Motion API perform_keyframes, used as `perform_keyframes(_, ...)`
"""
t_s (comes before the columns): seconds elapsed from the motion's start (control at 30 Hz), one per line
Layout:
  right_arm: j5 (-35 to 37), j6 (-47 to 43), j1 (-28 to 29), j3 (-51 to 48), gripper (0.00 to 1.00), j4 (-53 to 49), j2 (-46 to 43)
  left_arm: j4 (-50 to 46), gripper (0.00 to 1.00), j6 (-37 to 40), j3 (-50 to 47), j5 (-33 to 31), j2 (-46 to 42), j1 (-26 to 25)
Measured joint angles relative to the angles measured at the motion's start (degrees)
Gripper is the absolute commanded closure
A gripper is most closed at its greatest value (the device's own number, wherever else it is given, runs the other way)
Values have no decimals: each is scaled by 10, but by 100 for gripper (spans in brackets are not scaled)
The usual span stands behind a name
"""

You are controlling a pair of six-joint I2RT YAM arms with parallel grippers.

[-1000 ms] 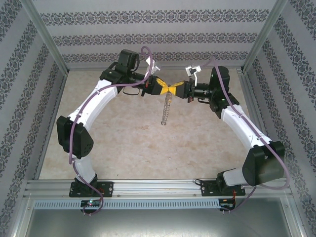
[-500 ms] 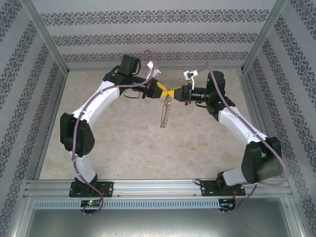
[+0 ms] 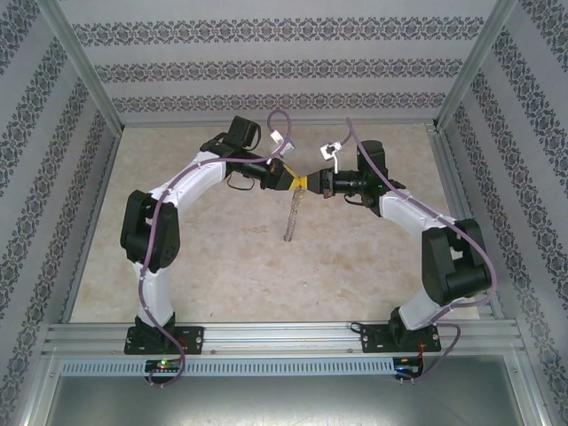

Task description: Put the keys on the keyring

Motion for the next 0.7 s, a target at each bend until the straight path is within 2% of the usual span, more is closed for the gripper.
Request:
perform_keyframes(0.33, 15, -35, 4, -3, 100, -7, 28, 2, 75, 0, -5, -10, 19, 3)
perform_keyframes(0.7, 32, -95, 18, 15, 100, -68, 40, 7, 72, 10, -11, -7, 19, 14)
